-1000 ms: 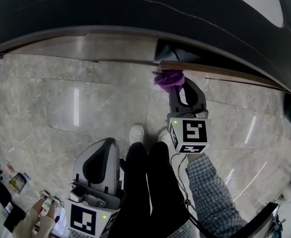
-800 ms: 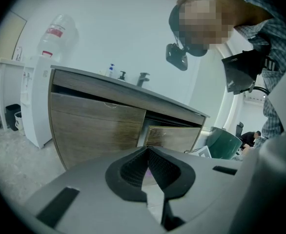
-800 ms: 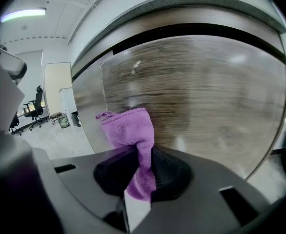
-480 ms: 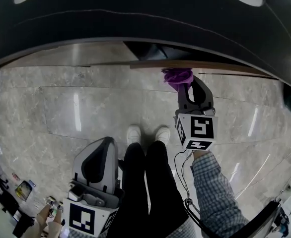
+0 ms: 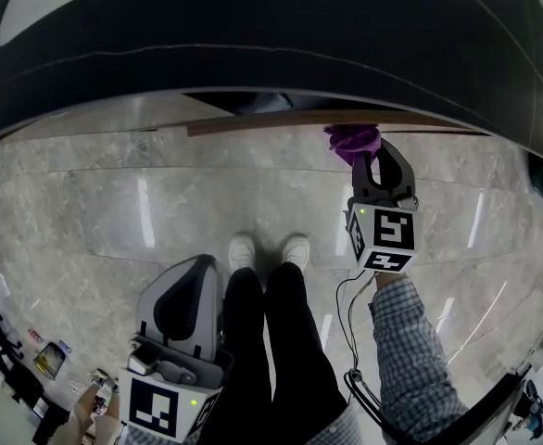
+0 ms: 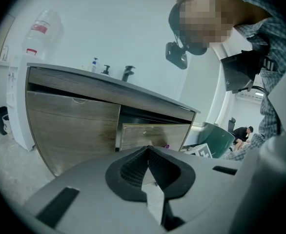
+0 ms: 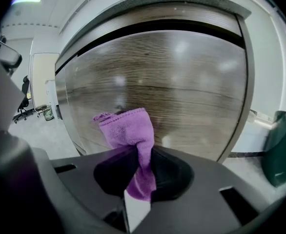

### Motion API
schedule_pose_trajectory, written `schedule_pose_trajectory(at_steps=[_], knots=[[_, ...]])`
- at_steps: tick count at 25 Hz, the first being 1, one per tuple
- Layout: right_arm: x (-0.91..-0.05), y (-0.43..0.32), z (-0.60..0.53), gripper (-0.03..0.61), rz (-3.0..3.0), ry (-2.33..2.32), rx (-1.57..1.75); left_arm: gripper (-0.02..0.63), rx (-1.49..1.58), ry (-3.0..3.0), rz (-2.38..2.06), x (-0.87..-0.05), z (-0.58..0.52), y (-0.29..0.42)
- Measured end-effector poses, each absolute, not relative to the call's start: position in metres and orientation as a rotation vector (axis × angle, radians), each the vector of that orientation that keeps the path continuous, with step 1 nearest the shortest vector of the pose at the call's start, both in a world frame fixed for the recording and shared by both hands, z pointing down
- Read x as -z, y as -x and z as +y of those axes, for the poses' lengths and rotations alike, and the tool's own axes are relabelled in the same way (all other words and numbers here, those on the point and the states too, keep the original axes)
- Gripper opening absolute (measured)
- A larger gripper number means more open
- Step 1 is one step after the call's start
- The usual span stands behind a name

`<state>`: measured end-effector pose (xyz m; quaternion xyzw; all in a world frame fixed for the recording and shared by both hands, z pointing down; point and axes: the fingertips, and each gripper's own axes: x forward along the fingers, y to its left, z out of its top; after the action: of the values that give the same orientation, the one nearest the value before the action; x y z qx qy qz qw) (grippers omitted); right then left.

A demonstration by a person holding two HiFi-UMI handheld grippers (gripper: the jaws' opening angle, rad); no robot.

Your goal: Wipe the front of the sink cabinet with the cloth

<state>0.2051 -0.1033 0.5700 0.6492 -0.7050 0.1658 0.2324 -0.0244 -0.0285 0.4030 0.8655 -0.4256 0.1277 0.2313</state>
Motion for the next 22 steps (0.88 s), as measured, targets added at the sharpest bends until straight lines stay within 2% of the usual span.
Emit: schedule_pose_trajectory(at_steps=[14,22], knots=[[-0.586,-0.298,-0.096,0.075,-1.83,-1.784,-0.413,0.011,-0.378,-2.38,-1.137,-0.406,-0.032,-0.03],[-0.594,-0.337,-0.09,0.075,-1.745,-1.815,-0.405,0.011,-0.379,-2.427,-1.127,-0.405,-0.038,-0.035]])
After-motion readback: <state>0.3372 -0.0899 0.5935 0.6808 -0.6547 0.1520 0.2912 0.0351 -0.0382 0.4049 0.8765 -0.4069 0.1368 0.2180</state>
